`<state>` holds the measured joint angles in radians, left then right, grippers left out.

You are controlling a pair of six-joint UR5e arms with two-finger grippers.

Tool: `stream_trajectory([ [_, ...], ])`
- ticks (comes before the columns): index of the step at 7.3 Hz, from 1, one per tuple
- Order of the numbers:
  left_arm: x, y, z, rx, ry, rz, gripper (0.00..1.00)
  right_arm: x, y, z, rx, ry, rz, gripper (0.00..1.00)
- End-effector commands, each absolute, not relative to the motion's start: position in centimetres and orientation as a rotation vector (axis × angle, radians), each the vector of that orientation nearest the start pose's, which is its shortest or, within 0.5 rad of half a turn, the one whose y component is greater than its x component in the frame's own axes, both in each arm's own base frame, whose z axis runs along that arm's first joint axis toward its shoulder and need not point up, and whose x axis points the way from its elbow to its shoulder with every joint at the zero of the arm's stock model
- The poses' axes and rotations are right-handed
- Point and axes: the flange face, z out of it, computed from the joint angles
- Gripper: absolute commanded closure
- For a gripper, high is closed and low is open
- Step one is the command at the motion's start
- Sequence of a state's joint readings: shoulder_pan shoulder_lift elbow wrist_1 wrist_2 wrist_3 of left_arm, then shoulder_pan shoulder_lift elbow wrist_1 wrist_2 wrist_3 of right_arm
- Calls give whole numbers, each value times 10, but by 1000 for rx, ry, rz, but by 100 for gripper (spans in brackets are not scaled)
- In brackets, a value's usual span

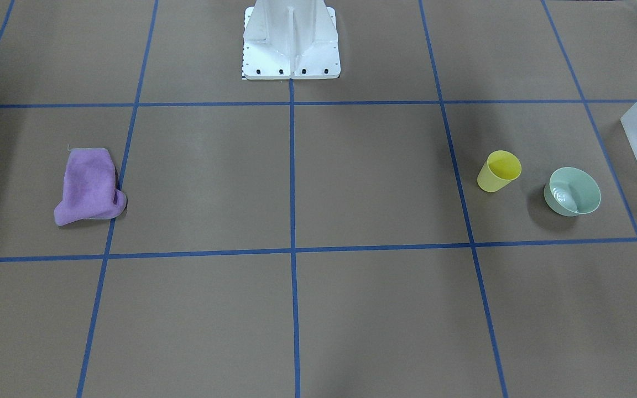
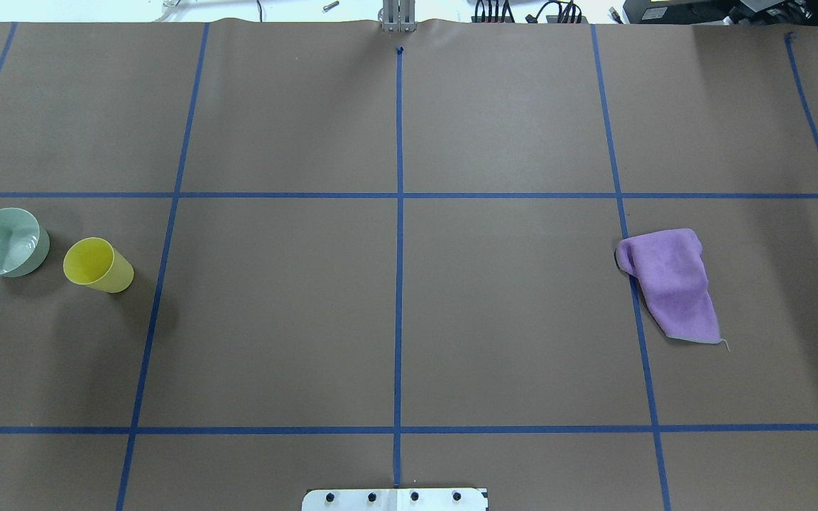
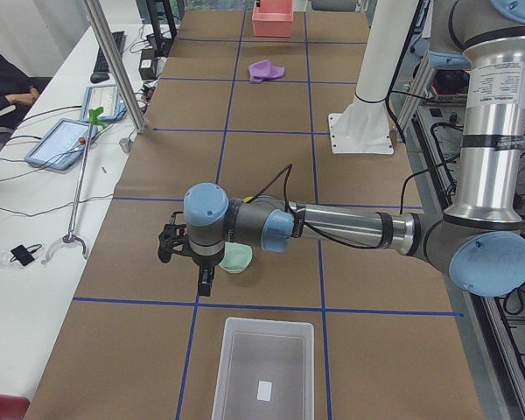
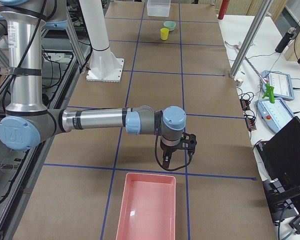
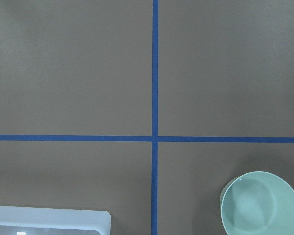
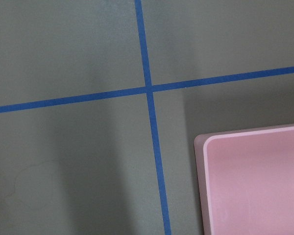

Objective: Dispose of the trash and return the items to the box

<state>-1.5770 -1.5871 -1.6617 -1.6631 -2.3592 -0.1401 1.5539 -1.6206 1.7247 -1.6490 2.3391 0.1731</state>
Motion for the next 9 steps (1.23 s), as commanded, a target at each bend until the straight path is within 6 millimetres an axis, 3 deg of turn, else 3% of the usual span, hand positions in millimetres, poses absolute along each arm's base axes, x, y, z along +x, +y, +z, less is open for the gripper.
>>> stream_trajectory([
  [1, -66, -508, 592, 145, 797, -55, 1, 56, -472, 613, -46, -774, 137, 0],
  [2, -66, -508, 583, 161, 796, -49, 1, 55, -472, 613, -47, -780, 138, 0],
  [7, -64, -508, 590, 144, 791, -60, 1, 54, -472, 610, -48, -793, 143, 0],
  [9, -65, -510, 585, 157, 793, -58, 1, 53, -490, 593, -9, -779, 117, 0],
])
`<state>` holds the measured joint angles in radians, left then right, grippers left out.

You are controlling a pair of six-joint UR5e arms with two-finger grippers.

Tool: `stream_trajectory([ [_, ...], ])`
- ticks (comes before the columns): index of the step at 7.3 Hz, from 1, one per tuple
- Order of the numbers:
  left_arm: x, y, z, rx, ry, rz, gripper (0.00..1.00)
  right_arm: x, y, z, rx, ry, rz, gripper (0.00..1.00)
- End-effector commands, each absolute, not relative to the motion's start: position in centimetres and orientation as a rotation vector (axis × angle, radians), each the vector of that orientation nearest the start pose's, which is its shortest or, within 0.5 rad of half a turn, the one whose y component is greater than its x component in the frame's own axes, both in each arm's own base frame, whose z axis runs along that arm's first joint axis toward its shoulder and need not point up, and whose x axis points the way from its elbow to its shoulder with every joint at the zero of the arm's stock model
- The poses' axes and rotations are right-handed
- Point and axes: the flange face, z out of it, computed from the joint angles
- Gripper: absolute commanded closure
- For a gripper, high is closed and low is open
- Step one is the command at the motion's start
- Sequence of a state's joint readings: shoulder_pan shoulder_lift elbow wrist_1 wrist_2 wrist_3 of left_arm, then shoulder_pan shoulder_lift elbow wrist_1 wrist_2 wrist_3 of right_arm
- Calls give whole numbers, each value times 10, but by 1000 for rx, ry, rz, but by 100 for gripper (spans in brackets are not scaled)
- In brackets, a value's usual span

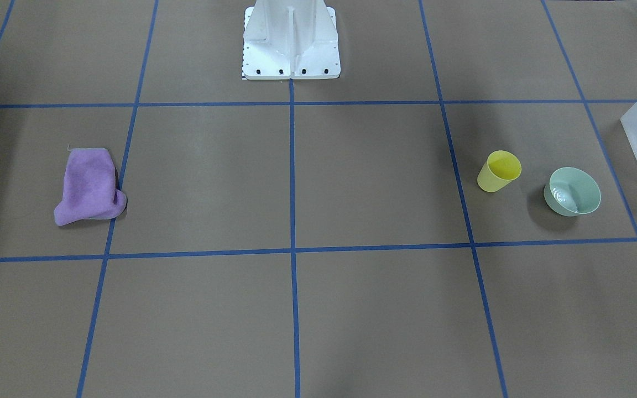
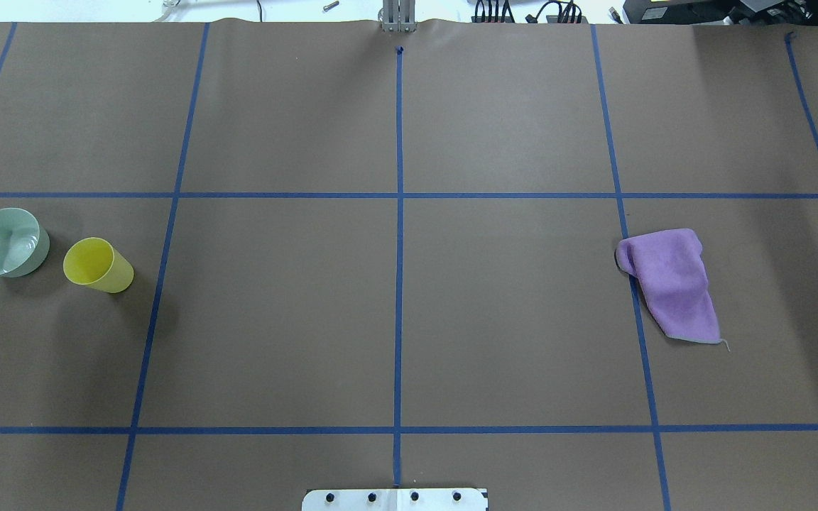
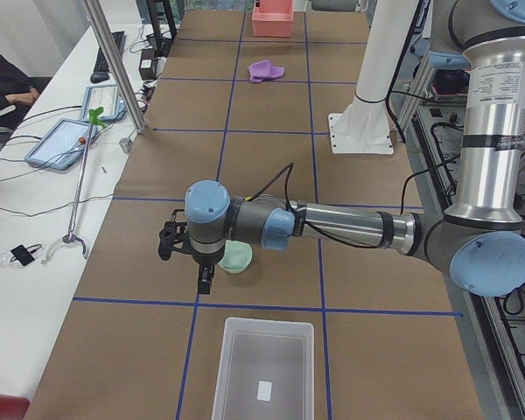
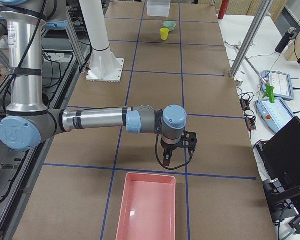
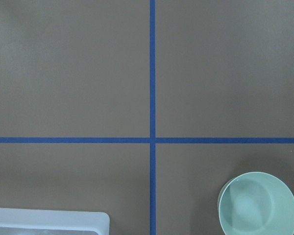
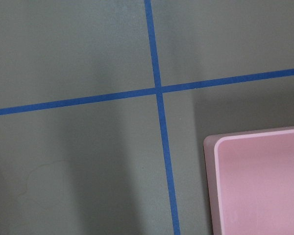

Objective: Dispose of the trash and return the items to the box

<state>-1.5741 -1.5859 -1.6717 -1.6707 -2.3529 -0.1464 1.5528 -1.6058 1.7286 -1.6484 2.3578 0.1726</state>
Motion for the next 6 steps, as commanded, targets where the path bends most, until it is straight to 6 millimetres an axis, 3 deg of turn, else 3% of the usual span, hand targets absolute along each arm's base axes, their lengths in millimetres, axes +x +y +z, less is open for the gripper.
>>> stream_trajectory([
  [1, -64, -513, 584, 159, 795, -54, 1, 55, -496, 581, 13, -782, 113, 0],
  [3, -60, -517, 578, 165, 794, -44, 1, 54, -488, 588, -2, -786, 124, 0],
  [4, -45, -522, 580, 138, 796, -45, 1, 54, -488, 585, 3, -793, 122, 0],
  [6, -35, -528, 596, 127, 820, -169, 1, 52, -489, 576, 11, -806, 120, 0],
])
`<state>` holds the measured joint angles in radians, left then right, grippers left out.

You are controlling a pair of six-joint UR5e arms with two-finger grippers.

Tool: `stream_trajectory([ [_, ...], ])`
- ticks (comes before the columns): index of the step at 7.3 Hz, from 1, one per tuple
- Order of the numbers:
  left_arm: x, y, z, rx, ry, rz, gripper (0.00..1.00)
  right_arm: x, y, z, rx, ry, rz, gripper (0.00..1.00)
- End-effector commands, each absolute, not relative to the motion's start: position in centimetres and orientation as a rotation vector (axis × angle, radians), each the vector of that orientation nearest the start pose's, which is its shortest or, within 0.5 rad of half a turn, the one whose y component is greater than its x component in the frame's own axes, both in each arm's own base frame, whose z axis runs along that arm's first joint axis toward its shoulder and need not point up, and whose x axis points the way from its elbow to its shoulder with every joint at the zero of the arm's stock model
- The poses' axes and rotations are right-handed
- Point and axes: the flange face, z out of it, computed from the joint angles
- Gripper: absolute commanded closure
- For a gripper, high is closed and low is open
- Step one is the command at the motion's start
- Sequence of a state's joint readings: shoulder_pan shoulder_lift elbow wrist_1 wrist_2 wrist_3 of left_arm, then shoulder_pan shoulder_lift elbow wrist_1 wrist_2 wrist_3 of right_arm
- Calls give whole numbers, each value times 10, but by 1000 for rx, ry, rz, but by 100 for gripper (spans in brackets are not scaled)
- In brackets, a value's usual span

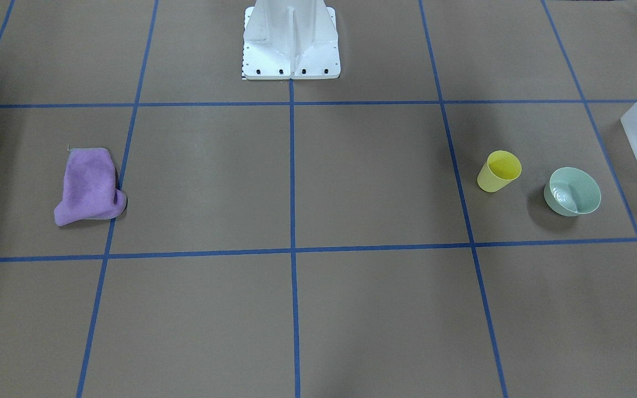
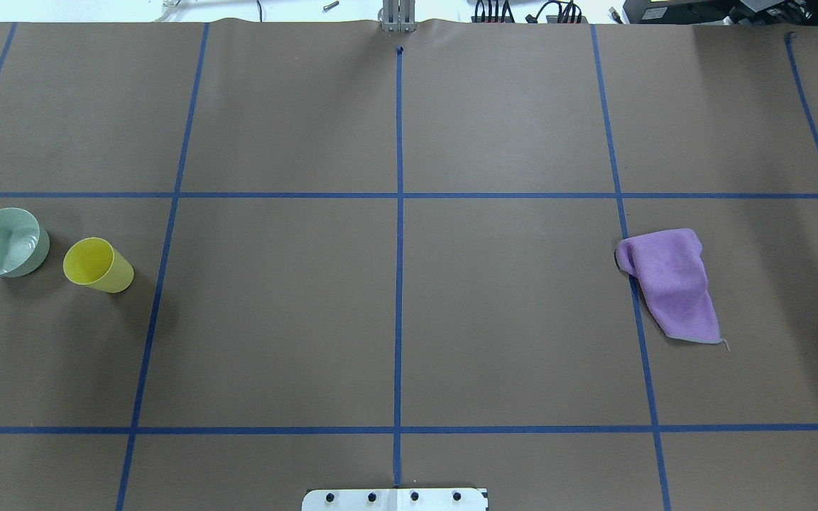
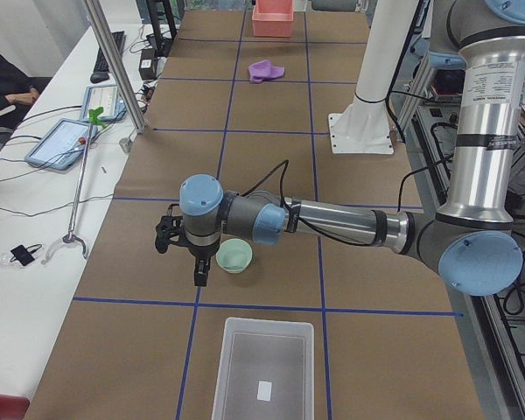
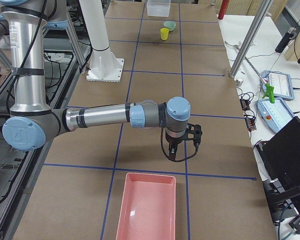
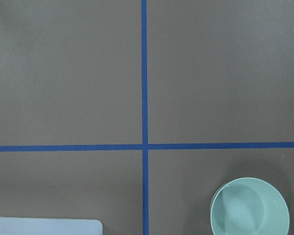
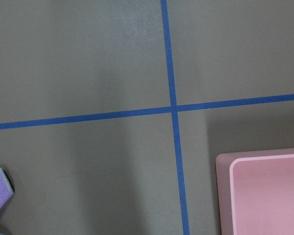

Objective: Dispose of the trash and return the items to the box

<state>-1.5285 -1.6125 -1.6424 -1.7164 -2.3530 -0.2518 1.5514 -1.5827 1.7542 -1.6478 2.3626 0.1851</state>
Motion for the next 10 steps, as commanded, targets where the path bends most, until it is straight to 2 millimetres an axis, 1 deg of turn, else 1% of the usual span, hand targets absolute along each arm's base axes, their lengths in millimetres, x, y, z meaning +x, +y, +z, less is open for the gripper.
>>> stream_trajectory([
  [1, -14, -531, 621, 141, 845, -205, 1, 49, -489, 571, 9, -850, 120, 0],
  [2, 10, -529, 648, 149, 870, -215, 1, 48, -489, 565, 15, -870, 115, 0],
  [3, 42, -527, 656, 129, 895, -226, 1, 48, -490, 557, 29, -875, 108, 0],
  [4, 75, -524, 652, 98, 916, -225, 1, 46, -490, 555, 34, -876, 102, 0],
  [5, 104, -517, 652, 71, 924, -192, 1, 44, -491, 552, 35, -876, 97, 0],
  [6, 126, -506, 660, 36, 919, -154, 1, 43, -492, 551, 36, -878, 95, 0],
  [7, 137, -502, 663, 22, 916, -135, 1, 39, -491, 549, 34, -884, 86, 0],
  [8, 147, -498, 672, 1, 907, -118, 2, 36, -491, 547, 34, -897, 81, 0],
  [9, 151, -495, 678, -13, 903, -111, 3, 32, -492, 542, 33, -902, 78, 0],
  [10, 158, -493, 679, -25, 901, -107, 27, 26, -492, 536, 26, -904, 84, 0],
])
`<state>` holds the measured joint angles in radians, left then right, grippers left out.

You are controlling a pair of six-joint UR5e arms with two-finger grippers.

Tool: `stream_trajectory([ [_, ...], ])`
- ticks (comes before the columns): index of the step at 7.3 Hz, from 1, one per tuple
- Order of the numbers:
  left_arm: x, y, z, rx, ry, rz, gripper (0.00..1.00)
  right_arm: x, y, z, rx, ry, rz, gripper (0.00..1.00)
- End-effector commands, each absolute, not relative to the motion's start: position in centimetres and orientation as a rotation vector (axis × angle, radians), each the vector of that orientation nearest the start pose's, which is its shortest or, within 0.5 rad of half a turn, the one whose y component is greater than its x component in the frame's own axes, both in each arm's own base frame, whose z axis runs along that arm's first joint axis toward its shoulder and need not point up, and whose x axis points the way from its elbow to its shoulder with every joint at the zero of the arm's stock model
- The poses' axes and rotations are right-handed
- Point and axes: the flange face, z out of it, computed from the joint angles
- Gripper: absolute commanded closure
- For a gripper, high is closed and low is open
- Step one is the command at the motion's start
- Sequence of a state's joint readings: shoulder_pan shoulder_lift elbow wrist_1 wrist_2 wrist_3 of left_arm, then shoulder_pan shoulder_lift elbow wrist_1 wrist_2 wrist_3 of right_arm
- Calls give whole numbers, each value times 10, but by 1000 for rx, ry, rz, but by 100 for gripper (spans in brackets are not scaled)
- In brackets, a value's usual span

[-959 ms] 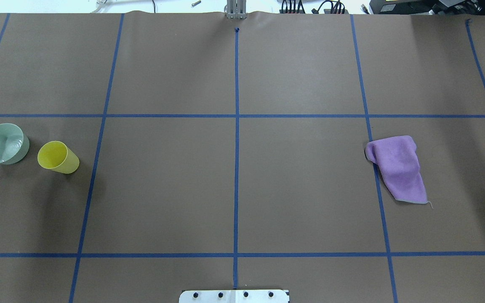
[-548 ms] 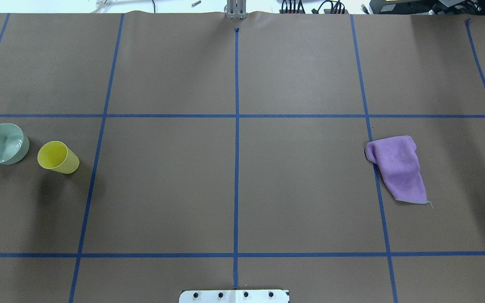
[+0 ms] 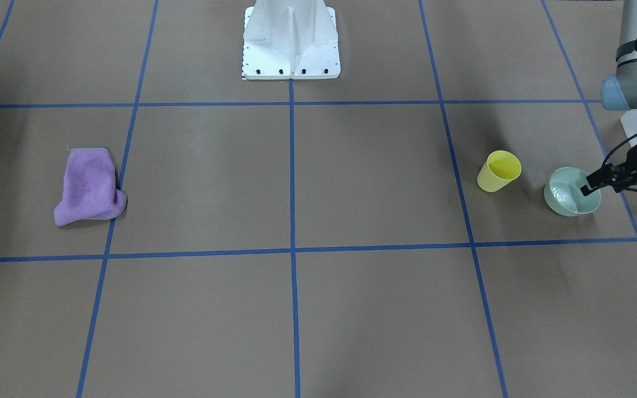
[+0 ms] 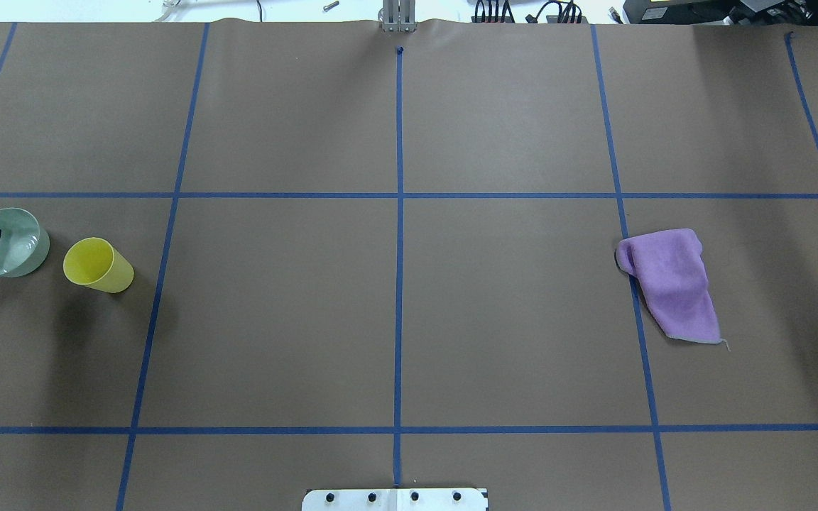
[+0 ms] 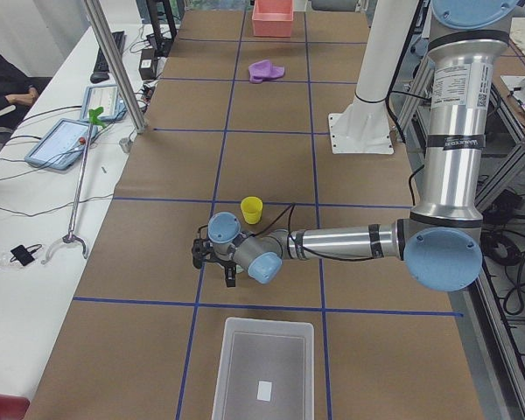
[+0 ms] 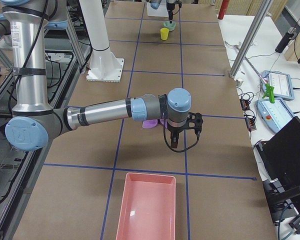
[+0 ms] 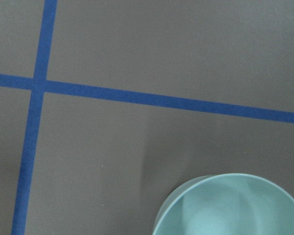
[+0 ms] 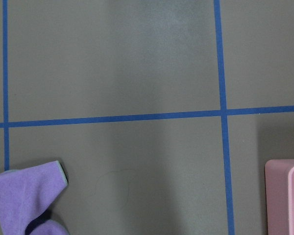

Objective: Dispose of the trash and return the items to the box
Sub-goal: 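Grasp the pale green bowl with the left gripper and lift it away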

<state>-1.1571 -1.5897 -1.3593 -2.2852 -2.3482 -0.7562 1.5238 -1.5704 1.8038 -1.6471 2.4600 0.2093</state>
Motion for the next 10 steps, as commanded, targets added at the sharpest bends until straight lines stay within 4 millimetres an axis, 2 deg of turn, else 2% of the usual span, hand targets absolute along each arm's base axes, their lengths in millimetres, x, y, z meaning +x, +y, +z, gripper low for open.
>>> stream_trajectory([
  [1, 159, -491, 680, -23, 902, -97, 72, 21, -492, 531, 25, -906, 85, 0],
  [2, 154, -483, 686, -31, 896, -102, 100, 18, -492, 527, 29, -908, 76, 0],
  [4, 153, -483, 675, -24, 914, -102, 100, 8, -491, 524, 26, -908, 54, 0],
  [5, 149, -483, 676, -24, 916, -107, 100, -1, -492, 520, 23, -908, 41, 0],
  [6, 144, -482, 667, -66, 988, -98, 100, -13, -491, 510, 26, -910, 18, 0],
  [7, 92, -492, 660, -67, 1063, -172, 100, -36, -489, 496, 13, -908, 1, 0],
  [8, 63, -494, 658, -72, 1107, -215, 100, -70, -486, 494, -30, -899, -22, 0],
  [9, 54, -494, 655, -72, 1125, -225, 100, -103, -484, 492, -53, -878, -70, 0],
  [10, 29, -496, 657, -33, 1126, -253, 100, -126, -484, 487, -50, -855, -116, 0],
])
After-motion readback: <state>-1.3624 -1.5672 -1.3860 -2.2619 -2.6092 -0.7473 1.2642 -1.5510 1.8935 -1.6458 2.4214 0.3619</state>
